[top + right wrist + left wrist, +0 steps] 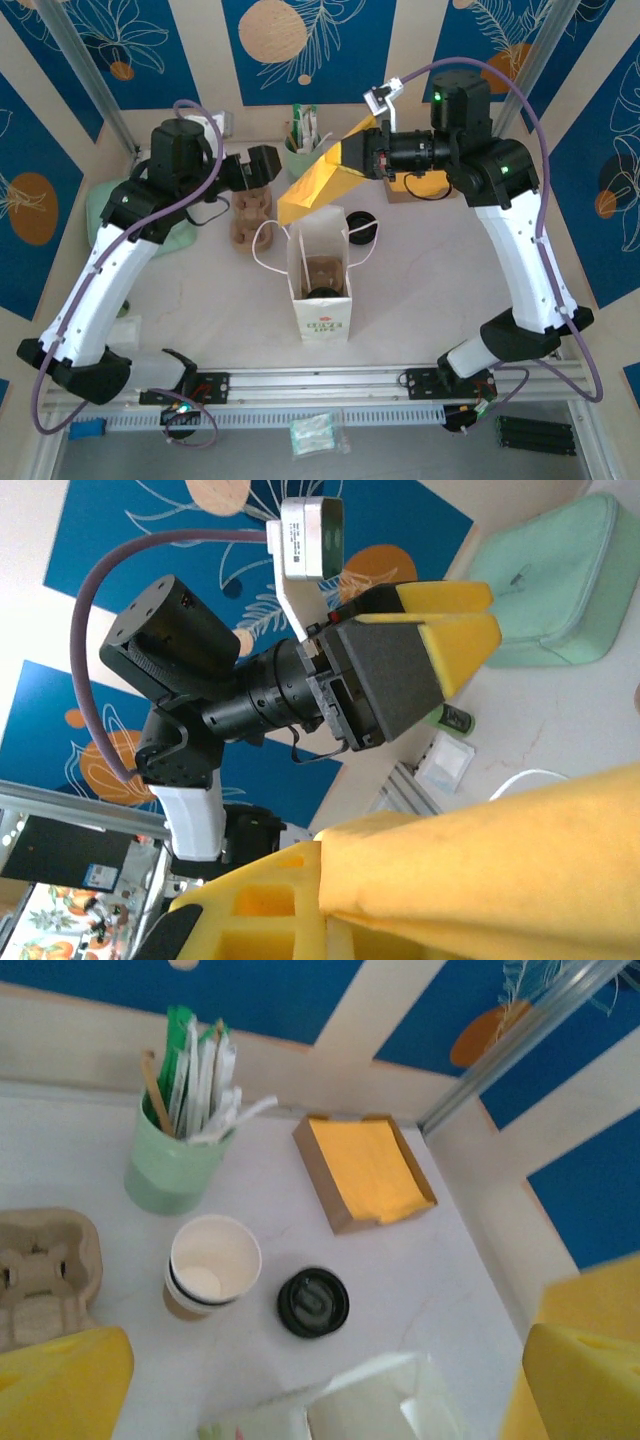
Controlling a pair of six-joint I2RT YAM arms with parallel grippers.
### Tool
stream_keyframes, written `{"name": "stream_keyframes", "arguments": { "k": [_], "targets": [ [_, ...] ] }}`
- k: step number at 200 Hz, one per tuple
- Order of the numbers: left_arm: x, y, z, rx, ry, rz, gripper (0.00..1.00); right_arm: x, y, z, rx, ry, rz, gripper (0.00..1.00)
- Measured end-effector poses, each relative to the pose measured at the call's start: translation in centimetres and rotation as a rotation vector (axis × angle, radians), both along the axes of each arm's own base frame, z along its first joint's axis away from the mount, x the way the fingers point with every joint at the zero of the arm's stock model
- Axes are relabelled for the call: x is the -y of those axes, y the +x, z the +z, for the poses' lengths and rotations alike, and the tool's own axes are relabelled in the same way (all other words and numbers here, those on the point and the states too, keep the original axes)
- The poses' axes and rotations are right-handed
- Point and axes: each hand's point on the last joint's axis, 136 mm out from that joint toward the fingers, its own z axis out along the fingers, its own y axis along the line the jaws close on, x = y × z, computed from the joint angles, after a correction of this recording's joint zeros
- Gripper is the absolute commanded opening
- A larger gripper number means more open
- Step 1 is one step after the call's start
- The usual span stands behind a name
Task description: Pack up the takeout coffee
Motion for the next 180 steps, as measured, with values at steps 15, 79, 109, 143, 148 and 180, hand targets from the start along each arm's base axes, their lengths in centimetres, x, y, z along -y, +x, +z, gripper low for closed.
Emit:
{"name": "stream_keyframes", "arguments": {
  "k": [15,79,109,143,148,180],
  "targets": [
    [0.1,-1.2,-1.0,-0.028,-0.005,-0.036,1.00,-0.5,-0.5,-0.2,-0.002,-0.015,0.025,0.00],
    [0.7,-7.0,-3.4,-0.117,-0.097,-0.194,0.99,-1.8,-1.7,-1.2,-0.011,-0.073,0.097,0.00],
    [1.1,-8.9,-3.1,-0.130,-0.161,-0.246,0.99,-2.0,-2.0,-2.1,-0.035,-0.099,0.110,0.00],
    [2.0,-10.2,-3.1,-0.147,-0.203,-0.294,1.00,-2.7,-2.9,-2.7,-0.041,-0.119,0.141,0.00],
    [2.1,-10.3,-3.2,-0.151,-0.205,-0.300,0.99,-2.9,-3.1,-2.9,-0.045,-0.122,0.147,0.00],
    [2.8,-10.9,-3.9,-0.180,-0.208,-0.327,0.99,-3.5,-3.5,-4.2,-0.067,-0.155,0.167,0.00]
  ]
}}
